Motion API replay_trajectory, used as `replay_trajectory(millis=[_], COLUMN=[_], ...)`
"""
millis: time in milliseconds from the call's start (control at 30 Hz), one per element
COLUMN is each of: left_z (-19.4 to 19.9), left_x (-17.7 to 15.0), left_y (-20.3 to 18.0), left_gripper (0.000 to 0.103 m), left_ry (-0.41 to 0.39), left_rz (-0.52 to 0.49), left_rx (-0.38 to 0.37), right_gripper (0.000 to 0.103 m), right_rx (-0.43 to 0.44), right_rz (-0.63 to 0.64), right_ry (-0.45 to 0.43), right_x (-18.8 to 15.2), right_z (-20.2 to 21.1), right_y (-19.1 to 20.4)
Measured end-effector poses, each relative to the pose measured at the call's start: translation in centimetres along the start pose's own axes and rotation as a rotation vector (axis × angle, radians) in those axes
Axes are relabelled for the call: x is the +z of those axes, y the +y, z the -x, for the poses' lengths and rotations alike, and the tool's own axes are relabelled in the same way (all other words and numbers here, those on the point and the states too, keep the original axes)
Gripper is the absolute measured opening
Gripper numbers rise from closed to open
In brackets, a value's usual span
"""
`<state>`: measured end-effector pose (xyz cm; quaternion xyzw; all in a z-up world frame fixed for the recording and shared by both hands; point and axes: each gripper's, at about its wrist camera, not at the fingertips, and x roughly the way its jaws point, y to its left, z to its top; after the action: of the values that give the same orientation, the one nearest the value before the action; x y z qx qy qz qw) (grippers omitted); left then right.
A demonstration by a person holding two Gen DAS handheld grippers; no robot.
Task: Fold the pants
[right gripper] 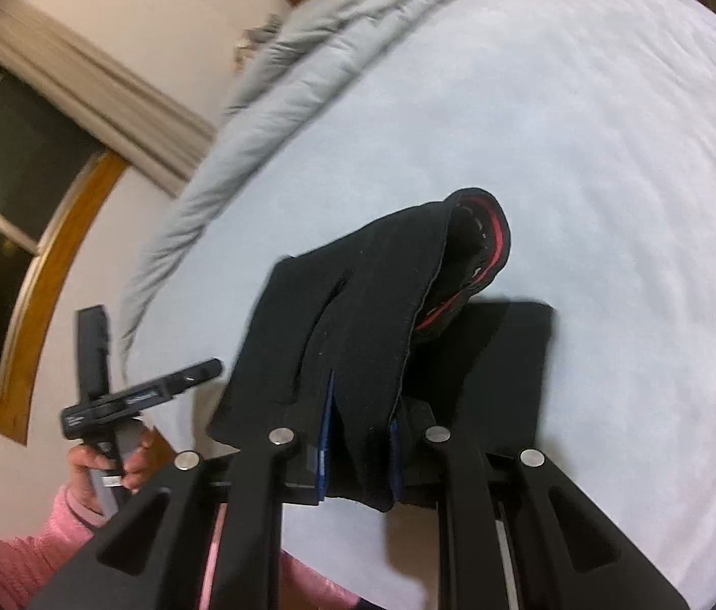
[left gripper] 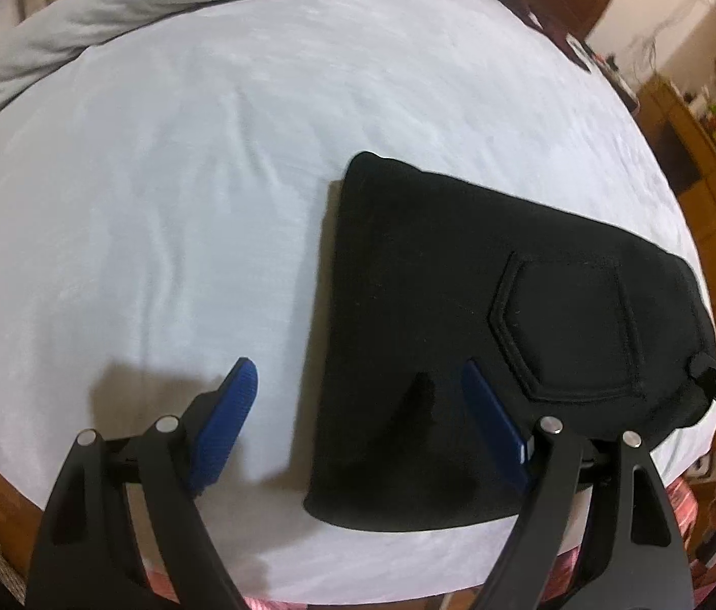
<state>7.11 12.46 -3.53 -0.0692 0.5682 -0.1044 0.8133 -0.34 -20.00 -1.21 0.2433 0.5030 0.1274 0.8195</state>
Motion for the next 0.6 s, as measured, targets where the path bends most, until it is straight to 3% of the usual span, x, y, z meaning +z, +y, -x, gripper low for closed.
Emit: replay_trajectory(millis=[233, 400, 500, 600], left_z=[-3.1, -4.8, -3.9, -1.7], left_x=[-0.3, -0.4, 0.1, 0.7], left_y=[-2.4, -2.4, -2.5, -3.3], left_gripper=[0.082, 0.088, 0.087, 0.087], left_ry=[0.054, 0.066, 0.059, -0.019], left_rz=[-0.082, -0.077, -0.072, -0.101], left_rx=[0.095, 0.130, 0.118, 0.124], right_gripper=[0.020, 0.032, 0.047, 0.046], right_rx=[-0.076, -0.078, -0.093, -0.137], right_rz=[-0.056, -0.059, -0.051, 0.007], right_ry=[0.092, 0.141, 0.101, -0.012], right_x=[-2.2, -2.0, -0.8, 0.9], right_z=[-3.9, -4.7, -2.6, 0.4], right_y=[-3.7, -4.1, -3.5, -2.5])
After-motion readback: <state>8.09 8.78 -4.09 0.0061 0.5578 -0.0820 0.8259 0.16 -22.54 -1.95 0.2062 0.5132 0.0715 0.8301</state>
